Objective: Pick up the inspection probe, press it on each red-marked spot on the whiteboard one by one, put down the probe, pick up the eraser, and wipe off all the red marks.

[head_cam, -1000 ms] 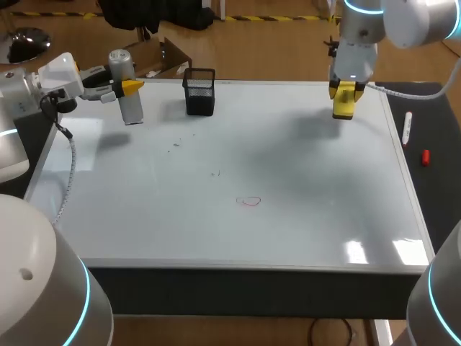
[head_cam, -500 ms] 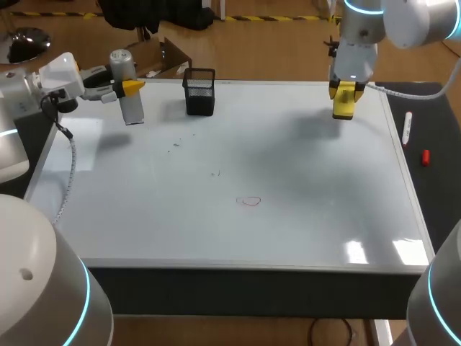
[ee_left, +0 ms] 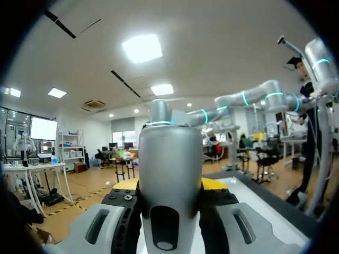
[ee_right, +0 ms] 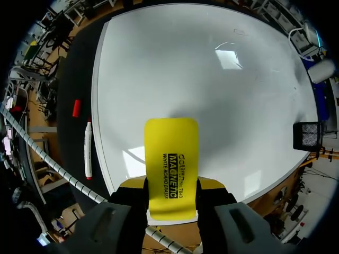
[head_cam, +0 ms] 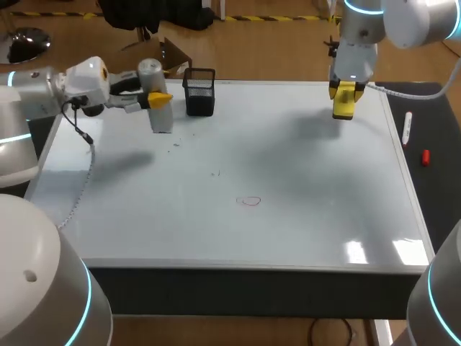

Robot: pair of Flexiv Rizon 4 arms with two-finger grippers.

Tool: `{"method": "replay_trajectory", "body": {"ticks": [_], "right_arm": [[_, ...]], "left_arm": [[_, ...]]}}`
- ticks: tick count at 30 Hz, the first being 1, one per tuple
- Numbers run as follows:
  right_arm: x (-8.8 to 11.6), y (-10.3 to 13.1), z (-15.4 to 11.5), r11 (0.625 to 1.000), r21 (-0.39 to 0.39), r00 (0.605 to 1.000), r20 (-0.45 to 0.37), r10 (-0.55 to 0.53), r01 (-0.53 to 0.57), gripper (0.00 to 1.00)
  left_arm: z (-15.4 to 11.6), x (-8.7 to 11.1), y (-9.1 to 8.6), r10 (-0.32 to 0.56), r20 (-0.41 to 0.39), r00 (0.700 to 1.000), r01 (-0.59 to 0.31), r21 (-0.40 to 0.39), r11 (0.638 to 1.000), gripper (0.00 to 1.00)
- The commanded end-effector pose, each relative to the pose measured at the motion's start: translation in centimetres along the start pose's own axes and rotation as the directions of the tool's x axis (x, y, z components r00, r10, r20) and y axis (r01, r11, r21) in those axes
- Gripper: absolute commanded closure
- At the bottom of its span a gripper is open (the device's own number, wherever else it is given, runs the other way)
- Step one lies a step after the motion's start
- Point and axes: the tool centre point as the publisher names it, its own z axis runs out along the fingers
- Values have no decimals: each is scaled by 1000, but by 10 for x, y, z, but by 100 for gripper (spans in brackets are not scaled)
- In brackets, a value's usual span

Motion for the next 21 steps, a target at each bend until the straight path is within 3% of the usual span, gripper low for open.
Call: {"method": "replay_trajectory", "body": {"ticks": [1,12,21], "right_arm": [[1,0,-1,1000,1,1000,-2,-2,2,100],[1,0,-1,1000,1,1000,-2,-2,2,100],[1,0,-1,1000,1,1000,-2,-2,2,100]], "left_arm": [[24,16,2,-15,-45,999,16,12,1000,100],[90,86,15,-87,-212,973,97,35,995,100],[123,129,29,-123,-299,946,140,37,989,100]]}}
